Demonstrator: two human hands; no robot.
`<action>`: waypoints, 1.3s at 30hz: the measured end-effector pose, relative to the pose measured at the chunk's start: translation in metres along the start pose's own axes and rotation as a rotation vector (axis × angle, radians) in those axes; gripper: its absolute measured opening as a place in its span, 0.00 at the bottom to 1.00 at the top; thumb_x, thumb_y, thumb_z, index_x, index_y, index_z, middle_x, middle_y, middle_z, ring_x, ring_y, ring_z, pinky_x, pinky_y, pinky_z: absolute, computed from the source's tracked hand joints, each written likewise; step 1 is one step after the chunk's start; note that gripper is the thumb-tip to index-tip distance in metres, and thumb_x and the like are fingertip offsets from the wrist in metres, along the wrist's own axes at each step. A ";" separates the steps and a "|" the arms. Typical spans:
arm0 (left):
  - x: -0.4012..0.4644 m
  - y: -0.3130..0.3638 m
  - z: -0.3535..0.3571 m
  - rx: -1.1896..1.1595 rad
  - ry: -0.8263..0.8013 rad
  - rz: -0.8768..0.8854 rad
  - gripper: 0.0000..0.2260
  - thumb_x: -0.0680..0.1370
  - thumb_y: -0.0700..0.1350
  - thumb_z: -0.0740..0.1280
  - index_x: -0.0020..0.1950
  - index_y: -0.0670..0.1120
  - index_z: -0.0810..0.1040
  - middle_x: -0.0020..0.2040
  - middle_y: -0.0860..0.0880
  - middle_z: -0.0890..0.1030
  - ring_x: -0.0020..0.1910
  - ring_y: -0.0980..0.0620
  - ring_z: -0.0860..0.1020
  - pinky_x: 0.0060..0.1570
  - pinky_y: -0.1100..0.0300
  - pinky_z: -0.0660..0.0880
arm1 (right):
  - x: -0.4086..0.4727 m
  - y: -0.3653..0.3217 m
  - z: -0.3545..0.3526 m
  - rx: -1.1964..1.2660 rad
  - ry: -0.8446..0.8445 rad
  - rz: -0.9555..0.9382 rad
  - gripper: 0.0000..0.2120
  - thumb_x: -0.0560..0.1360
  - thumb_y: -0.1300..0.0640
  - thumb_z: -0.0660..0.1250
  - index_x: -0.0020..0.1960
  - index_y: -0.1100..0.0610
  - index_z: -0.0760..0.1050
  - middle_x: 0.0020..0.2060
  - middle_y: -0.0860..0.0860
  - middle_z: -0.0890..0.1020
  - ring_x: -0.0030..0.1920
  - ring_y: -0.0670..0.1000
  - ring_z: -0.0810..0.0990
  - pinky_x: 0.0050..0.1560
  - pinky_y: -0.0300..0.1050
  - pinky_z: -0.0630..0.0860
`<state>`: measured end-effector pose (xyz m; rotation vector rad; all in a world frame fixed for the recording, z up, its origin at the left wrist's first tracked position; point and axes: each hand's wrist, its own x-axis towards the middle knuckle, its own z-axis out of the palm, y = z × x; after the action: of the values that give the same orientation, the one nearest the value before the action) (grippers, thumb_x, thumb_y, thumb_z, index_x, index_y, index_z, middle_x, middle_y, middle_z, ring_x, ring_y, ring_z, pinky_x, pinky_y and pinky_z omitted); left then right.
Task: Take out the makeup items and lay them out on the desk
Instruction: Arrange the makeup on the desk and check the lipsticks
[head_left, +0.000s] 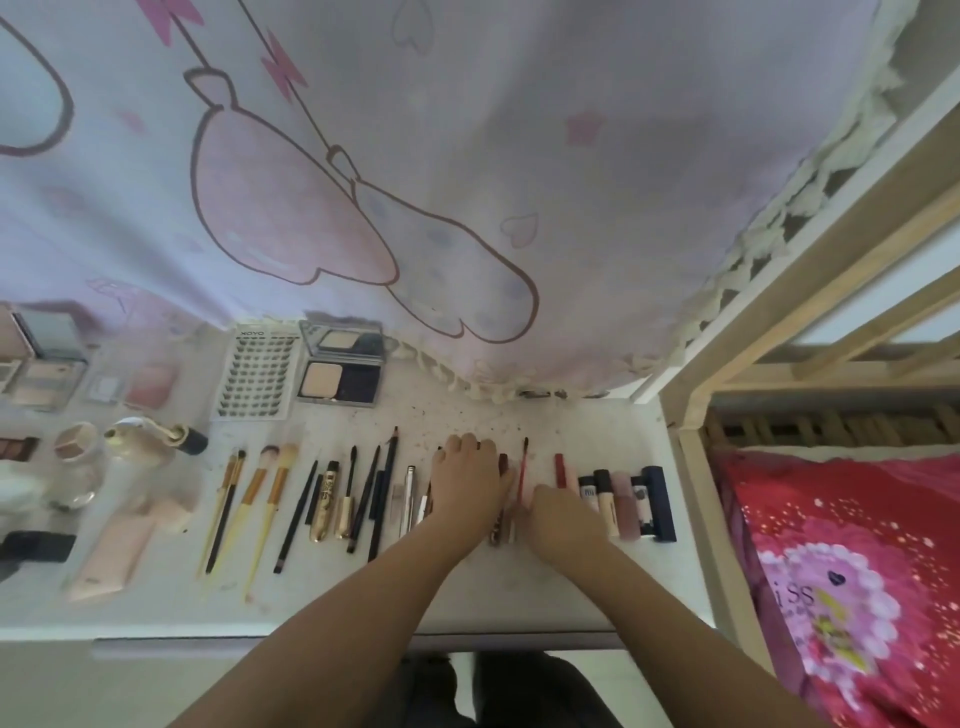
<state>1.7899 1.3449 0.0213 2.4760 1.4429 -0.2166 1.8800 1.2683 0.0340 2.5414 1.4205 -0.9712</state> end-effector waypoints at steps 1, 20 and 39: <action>-0.001 0.003 -0.002 -0.015 0.036 0.026 0.17 0.80 0.55 0.55 0.58 0.44 0.73 0.57 0.45 0.75 0.57 0.45 0.70 0.54 0.53 0.66 | 0.006 0.006 -0.013 -0.038 0.052 -0.028 0.16 0.80 0.46 0.54 0.50 0.56 0.74 0.48 0.53 0.81 0.49 0.54 0.79 0.42 0.44 0.68; -0.009 0.064 0.014 0.034 -0.125 0.052 0.18 0.81 0.50 0.54 0.63 0.42 0.73 0.63 0.42 0.72 0.64 0.42 0.67 0.63 0.50 0.63 | 0.063 0.024 -0.058 -0.131 0.091 -0.072 0.14 0.79 0.50 0.54 0.44 0.57 0.73 0.42 0.53 0.80 0.40 0.53 0.75 0.39 0.43 0.69; -0.049 -0.018 -0.075 -0.445 -0.206 0.214 0.11 0.82 0.47 0.56 0.50 0.44 0.76 0.43 0.45 0.79 0.41 0.47 0.76 0.41 0.56 0.71 | -0.016 -0.014 -0.078 0.643 -0.080 -0.097 0.16 0.79 0.50 0.60 0.38 0.60 0.73 0.25 0.48 0.70 0.24 0.46 0.66 0.25 0.36 0.62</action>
<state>1.7502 1.3356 0.1025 2.1478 1.0041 -0.0902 1.9014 1.2924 0.1086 2.8041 1.3870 -1.7690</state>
